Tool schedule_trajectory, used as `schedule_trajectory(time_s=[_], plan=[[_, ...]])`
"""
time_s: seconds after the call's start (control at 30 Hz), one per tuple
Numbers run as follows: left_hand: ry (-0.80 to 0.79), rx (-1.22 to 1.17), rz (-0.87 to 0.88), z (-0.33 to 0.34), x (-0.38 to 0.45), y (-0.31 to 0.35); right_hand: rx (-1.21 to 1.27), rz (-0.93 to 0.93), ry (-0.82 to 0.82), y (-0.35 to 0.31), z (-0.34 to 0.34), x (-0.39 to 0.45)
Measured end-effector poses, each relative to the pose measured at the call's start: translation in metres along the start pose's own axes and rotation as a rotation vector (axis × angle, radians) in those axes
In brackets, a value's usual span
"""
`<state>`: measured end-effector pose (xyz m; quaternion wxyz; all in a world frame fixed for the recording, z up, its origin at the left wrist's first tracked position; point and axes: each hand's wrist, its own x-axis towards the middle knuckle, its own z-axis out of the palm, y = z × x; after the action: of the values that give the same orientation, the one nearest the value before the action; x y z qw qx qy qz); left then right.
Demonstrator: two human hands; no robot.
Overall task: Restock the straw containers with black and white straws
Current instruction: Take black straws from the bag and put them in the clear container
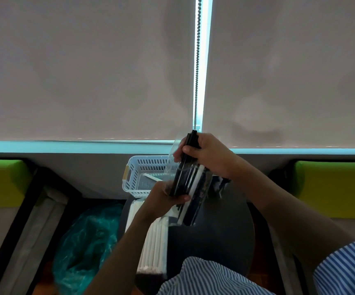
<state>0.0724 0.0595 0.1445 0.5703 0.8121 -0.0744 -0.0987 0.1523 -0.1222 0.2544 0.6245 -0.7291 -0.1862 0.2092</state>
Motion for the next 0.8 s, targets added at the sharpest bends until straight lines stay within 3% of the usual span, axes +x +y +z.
schedule_trajectory(time_s=[0.43,0.8], plan=[[0.045,-0.025,-0.04,0.0,-0.007,-0.011,-0.004,-0.069,0.246,-0.023,-0.002,0.007],[0.159,-0.054,-0.211,0.001,-0.011,-0.029,0.046,-0.202,0.427,-0.051,-0.034,0.011]])
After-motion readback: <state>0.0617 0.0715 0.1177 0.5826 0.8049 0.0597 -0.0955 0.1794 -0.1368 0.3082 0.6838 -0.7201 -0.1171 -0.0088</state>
